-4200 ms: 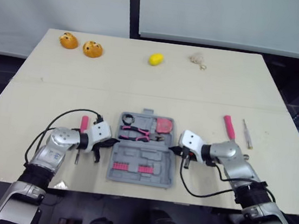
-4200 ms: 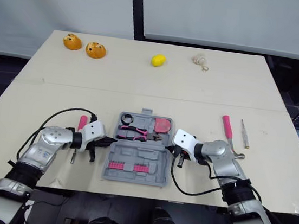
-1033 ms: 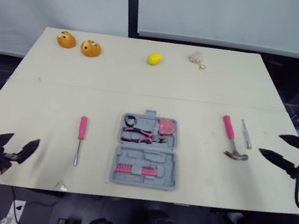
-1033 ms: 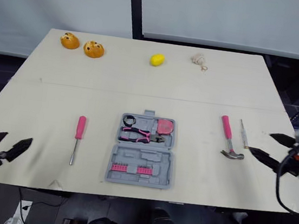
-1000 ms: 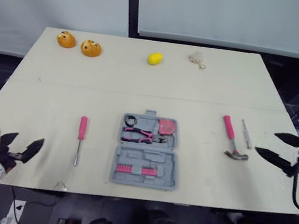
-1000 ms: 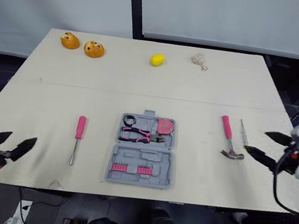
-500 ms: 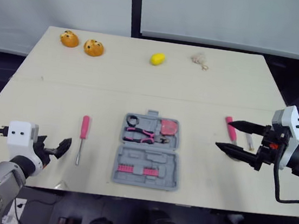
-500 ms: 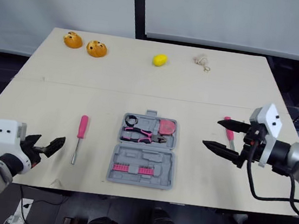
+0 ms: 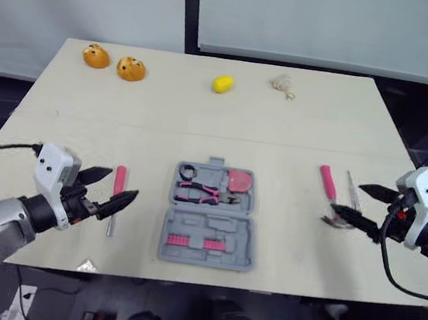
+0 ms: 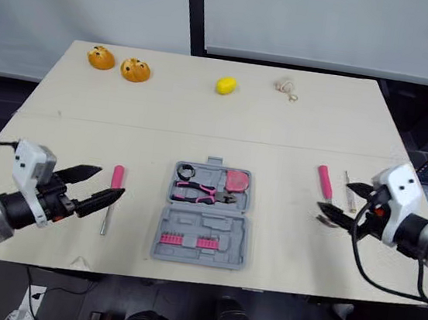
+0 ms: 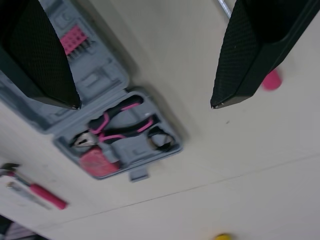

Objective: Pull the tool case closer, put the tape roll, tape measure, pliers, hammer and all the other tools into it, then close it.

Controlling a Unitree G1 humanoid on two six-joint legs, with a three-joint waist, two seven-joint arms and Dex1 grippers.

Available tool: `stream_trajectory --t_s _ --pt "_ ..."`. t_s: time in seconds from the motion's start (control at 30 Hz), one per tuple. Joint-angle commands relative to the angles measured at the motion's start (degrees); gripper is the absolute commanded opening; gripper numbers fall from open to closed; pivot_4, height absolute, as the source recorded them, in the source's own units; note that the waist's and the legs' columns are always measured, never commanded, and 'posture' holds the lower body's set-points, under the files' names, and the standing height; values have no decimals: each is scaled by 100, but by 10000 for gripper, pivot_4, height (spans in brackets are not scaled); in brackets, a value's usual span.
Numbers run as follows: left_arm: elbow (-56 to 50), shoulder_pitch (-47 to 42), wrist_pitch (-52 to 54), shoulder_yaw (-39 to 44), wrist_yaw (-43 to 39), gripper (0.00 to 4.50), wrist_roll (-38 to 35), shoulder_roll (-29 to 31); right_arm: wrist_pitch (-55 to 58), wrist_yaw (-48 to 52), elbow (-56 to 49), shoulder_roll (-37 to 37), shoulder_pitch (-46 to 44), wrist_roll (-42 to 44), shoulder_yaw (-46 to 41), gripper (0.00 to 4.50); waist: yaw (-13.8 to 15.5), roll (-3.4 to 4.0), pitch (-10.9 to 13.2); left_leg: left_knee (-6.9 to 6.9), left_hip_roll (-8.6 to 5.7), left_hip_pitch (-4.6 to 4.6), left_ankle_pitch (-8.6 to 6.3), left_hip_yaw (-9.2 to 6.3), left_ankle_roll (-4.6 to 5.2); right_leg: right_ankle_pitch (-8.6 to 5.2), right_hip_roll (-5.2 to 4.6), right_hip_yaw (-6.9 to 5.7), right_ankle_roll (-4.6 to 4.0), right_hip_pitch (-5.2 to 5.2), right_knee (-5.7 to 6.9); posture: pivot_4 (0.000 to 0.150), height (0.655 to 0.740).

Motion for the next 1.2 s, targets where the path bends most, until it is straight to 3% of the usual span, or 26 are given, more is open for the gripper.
stream_trajectory --t_s 0.03,0.2,0.53,0.8,1.1,1.2 --pt "34 -322 -286 -67 -666 44622 -381 257 220 -556 410 116 -437 -335 228 45000 -18 7 2 -1 0 3 1 4 -1 -1 0 2 -1 0 2 1500 7400" --pt "208 -1033 -326 -431 -1136 44622 -810 452 350 -1210 1525 518 -1283 -919 806 45000 -16 13 6 -3 1 0 3 8 -5 -1 5 9 -2 -8 5 1500 7400" --pt "507 -2049 -536 -1175 -1549 44622 -786 511 -469 -2018 3908 1215 -2760 -1781 1175 45000 -29 31 17 -2 1 -4 4 31 -6 -1 11 30 -1 -27 15 1500 7400" --pt "520 -2230 -694 -1338 -1382 44622 -681 415 -1371 -2418 5616 1471 -3515 -2320 1311 45000 -61 37 21 -3 1 -5 4 53 -7 -1 14 52 -1 -44 26 1500 7400" --pt "560 -2373 -802 -1437 -1249 44622 -642 359 -1866 -2425 6679 1715 -4012 -2461 1263 45000 -179 39 22 -2 1 -4 5 57 -8 0 16 58 0 -50 36 1500 7400" --pt "560 -2342 -882 -1465 -1289 45000 -574 383 -1982 -2496 6957 1756 -4136 -2480 1224 38052 -197 40 22 -2 1 -9 6 63 -9 0 17 64 0 -60 42 1500 7400"
